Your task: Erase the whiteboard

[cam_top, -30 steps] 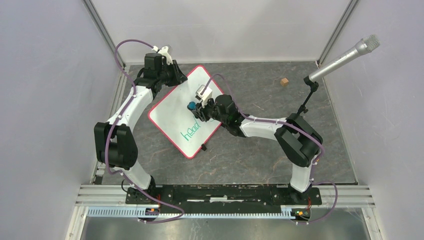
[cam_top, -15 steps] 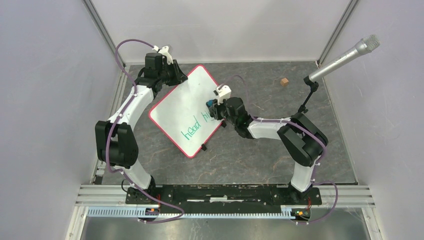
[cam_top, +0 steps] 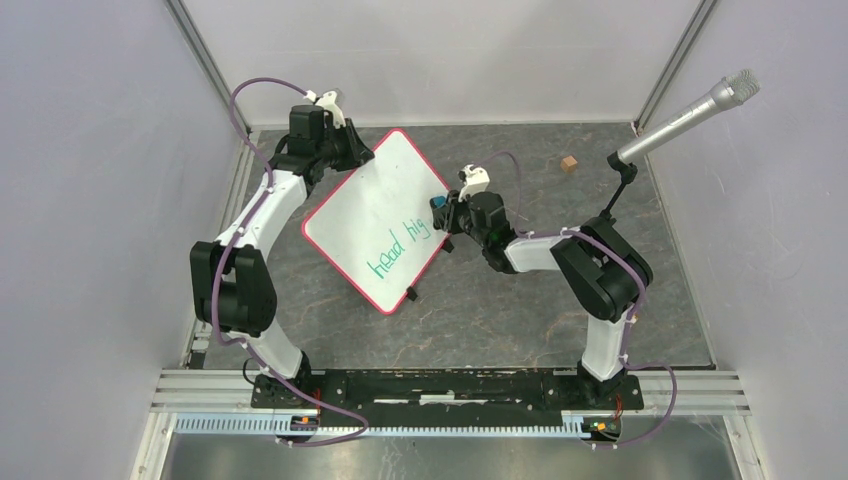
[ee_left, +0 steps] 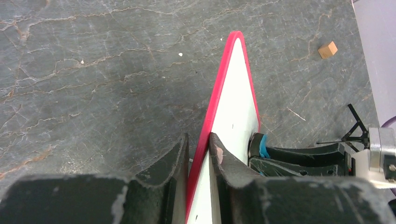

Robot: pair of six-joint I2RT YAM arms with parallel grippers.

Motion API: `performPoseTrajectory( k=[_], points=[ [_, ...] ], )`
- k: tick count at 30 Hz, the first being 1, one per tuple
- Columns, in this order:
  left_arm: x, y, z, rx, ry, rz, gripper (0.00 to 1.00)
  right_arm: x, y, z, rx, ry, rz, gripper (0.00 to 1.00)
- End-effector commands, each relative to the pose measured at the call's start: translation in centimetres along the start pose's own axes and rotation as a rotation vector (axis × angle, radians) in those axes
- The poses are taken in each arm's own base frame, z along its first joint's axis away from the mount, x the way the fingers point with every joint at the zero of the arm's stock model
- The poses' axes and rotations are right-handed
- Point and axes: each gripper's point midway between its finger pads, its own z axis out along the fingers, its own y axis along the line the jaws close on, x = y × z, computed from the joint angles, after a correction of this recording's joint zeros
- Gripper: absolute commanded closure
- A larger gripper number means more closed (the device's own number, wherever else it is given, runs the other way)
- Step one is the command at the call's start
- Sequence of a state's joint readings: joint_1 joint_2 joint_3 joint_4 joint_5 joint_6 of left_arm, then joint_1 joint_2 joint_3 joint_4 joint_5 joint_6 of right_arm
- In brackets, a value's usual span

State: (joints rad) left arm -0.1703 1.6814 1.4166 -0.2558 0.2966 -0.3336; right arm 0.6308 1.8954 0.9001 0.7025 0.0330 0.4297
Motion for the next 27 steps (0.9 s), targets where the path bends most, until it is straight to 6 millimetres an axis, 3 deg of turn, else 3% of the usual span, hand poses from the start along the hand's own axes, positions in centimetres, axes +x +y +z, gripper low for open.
performPoseTrajectory(
  k=[1, 7, 10, 15, 21, 24, 27],
  points=[
    [1.4, -1.2, 0.2, 0.038, 0.062, -0.041, 0.78, 0.1, 8.3, 0.1, -0.191, -0.004, -0.029, 0.69],
    [1.3, -1.1, 0.2, 0.034, 0.057, -0.04, 0.78, -1.1, 13.6, -1.3, -0.254, -0.058, -0.129, 0.69],
    [1.1, -1.1, 0.0, 0.029, 0.049, -0.036, 0.78, -1.2, 14.3, -1.4, -0.272, -0.07, -0.141, 0.69],
    [1.3, -1.0, 0.1, 0.027, 0.057, -0.038, 0.78, -0.4, 9.6, -1.2, -0.13, -0.067, -0.097, 0.69],
    [1.4, -1.4, 0.2, 0.046, 0.059, -0.054, 0.79, 2.2, 1.2, -2.4, 0.107, -0.003, 0.149, 0.69],
    [1.4, -1.5, 0.1, 0.052, 0.051, -0.059, 0.79, 2.7, -0.5, -3.4, 0.153, -0.018, 0.183, 0.69],
    [1.2, -1.6, -0.1, 0.052, 0.045, -0.054, 0.79, 2.3, 0.5, -3.0, 0.101, -0.02, 0.159, 0.69]
  ],
)
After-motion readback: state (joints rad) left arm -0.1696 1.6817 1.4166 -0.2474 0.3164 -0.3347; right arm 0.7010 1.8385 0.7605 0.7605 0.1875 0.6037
